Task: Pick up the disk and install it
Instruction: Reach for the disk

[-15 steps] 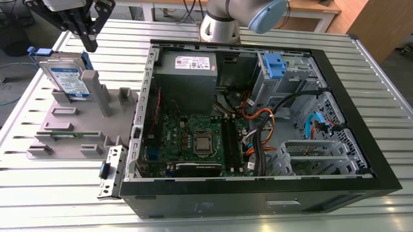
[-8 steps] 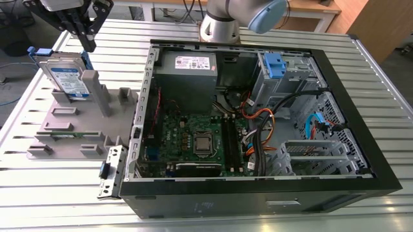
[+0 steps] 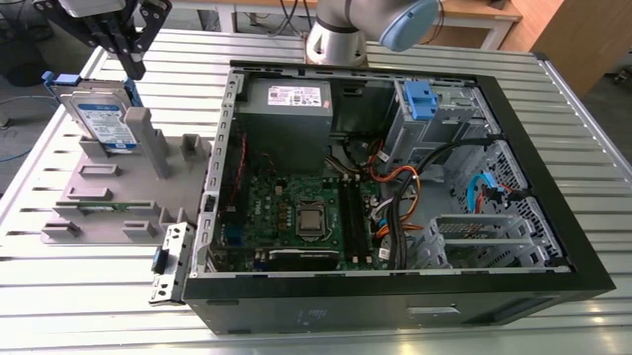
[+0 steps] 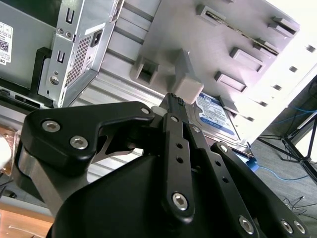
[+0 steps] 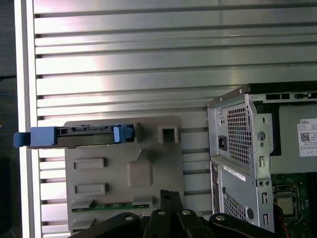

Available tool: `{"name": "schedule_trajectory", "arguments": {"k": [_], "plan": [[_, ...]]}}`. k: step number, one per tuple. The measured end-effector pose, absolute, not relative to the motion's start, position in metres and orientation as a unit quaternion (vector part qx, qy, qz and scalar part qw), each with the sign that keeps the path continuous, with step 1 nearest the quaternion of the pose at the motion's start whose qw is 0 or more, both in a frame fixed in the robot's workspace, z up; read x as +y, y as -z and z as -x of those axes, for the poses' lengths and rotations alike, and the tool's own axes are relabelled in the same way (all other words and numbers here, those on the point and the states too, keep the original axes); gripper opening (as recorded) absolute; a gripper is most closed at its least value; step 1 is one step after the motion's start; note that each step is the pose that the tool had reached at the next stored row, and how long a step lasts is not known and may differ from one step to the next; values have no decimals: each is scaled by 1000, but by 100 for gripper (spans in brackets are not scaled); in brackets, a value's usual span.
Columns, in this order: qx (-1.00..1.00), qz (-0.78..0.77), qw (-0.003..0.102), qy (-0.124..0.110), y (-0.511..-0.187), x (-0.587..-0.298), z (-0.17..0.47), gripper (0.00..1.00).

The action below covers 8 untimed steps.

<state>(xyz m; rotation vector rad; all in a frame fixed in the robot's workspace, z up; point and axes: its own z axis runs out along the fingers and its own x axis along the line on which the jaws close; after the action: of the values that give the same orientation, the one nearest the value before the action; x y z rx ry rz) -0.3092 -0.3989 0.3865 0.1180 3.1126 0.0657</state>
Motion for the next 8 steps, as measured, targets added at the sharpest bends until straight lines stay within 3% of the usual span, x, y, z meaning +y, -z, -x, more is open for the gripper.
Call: {"name": "schedule_trajectory", "arguments": {"k": [8], "plan": [[999,-38,13,-21,-386,-399,314,11]]}}
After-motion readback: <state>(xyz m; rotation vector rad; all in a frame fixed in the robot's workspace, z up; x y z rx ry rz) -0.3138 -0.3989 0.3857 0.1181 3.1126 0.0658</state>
